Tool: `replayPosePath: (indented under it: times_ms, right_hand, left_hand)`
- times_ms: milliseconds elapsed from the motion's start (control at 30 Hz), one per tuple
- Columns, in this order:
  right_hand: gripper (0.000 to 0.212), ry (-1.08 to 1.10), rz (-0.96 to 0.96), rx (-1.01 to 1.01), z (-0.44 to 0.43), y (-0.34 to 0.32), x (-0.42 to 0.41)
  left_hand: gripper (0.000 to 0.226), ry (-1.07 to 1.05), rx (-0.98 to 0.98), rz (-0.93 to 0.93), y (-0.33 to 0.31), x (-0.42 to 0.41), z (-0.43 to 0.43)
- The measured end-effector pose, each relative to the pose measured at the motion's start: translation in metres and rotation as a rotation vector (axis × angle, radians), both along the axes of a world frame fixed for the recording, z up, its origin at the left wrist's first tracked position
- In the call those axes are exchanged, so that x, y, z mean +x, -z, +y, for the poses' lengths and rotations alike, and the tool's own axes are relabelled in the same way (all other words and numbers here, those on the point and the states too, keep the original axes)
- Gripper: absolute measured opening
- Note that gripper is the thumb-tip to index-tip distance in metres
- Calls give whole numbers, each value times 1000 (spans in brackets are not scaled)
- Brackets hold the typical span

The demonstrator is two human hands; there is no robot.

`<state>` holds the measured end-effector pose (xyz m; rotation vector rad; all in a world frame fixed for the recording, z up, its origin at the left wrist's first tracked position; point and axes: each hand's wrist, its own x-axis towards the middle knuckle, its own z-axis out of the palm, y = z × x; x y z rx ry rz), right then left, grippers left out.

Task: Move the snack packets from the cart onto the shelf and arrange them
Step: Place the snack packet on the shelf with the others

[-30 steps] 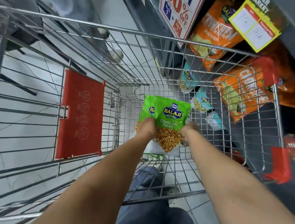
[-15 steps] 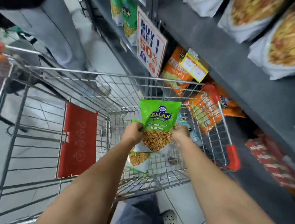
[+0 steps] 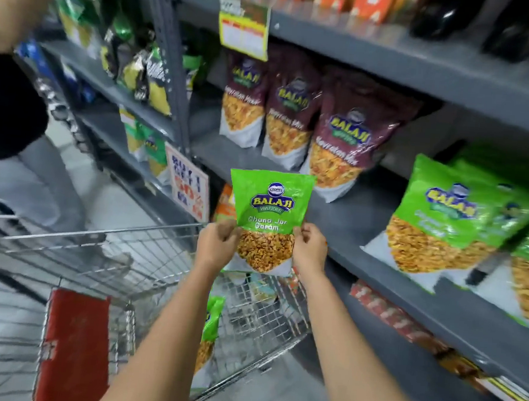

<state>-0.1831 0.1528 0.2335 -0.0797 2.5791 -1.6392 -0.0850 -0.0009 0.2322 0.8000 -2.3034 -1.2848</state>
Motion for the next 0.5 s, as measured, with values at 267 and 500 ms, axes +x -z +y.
replayPosePath:
  times_ms: [267,500]
  right_hand:
    - [20,357,215,-183,120,-71,-24]
    - [17,641,331,-175,240,-90,-33]
  left_hand:
    - [39,287,-171,192,-90,-69,109]
    - [33,511,-109,241,-104,-112,230]
